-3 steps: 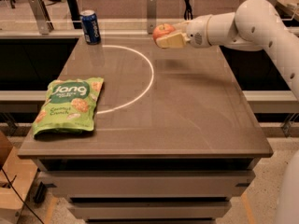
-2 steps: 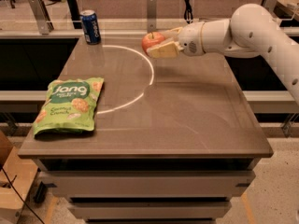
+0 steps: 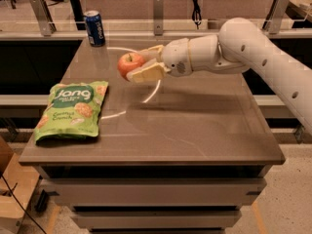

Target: Move apple near green rice chip bag

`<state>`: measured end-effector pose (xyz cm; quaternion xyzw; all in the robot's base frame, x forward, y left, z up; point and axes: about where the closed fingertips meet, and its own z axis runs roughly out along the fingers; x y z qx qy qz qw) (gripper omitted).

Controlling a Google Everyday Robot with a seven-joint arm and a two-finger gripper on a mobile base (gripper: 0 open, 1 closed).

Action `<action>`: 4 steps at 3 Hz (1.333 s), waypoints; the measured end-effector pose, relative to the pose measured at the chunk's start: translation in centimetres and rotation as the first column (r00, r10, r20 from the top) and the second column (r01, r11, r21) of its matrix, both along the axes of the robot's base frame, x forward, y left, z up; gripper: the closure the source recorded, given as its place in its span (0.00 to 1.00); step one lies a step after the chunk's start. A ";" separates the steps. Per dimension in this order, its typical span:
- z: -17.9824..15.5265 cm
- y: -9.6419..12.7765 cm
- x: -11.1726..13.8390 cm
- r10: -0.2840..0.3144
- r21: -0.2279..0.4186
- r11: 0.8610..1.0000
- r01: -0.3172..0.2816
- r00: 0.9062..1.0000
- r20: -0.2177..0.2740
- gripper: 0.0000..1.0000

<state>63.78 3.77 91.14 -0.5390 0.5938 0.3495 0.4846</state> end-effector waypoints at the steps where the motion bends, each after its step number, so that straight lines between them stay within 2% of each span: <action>1: -1.2 2.6 -2.4 0.087 0.015 0.996 -0.086 0.996 -0.021 1.00; 2: -2.4 4.4 -4.0 0.133 0.013 0.991 -0.132 0.991 -0.033 0.82; 4: -4.3 5.9 -5.8 0.175 0.012 0.985 -0.174 0.982 -0.070 0.35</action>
Offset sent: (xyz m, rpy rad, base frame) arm -0.0568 0.0587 -0.0394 0.0040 0.0493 0.1761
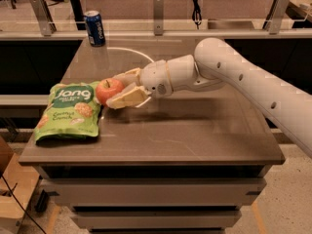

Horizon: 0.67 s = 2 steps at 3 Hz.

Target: Move apple near green rice chip bag

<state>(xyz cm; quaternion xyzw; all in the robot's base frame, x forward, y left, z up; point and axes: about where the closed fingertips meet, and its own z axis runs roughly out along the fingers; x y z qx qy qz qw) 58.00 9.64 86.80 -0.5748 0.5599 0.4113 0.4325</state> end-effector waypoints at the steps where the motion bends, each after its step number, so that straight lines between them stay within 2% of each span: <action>1: -0.7 0.0 -0.3 0.001 0.001 1.000 -0.001 1.000 -0.009 0.13; 2: -0.7 0.2 -0.4 0.005 0.001 1.000 -0.005 1.000 -0.010 0.00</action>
Offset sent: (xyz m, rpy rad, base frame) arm -0.0025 -0.0003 -0.0060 0.0007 0.0086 0.0008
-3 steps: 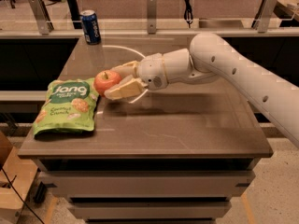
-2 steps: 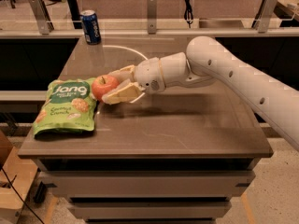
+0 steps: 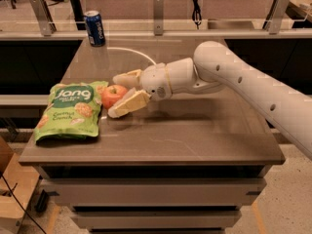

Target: Move apple near green rice chip bag

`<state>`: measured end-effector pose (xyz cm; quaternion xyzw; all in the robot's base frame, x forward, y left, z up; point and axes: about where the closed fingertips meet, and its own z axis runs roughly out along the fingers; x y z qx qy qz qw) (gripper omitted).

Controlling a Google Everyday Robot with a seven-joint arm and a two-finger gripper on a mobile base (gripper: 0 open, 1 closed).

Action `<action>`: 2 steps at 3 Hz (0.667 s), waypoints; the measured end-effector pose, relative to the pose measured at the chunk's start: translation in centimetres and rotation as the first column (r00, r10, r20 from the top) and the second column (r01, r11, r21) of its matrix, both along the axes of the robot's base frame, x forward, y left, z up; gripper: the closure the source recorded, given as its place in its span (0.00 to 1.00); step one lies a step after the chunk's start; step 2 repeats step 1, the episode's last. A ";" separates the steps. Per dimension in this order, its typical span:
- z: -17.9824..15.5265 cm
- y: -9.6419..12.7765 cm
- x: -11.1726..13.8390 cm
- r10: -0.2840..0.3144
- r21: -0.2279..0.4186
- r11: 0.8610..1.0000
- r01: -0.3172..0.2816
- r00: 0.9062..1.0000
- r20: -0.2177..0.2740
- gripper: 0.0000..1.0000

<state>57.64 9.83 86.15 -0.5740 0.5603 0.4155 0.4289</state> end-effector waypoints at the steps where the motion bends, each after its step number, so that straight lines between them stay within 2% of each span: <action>1: 0.0 0.0 0.0 0.000 0.000 1.000 0.000 1.000 0.000 0.00; 2: 0.0 0.0 0.0 0.000 0.000 1.000 0.000 1.000 0.000 0.00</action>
Offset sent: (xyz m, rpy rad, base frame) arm 0.0000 0.0000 0.0000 0.0000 0.0000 0.0000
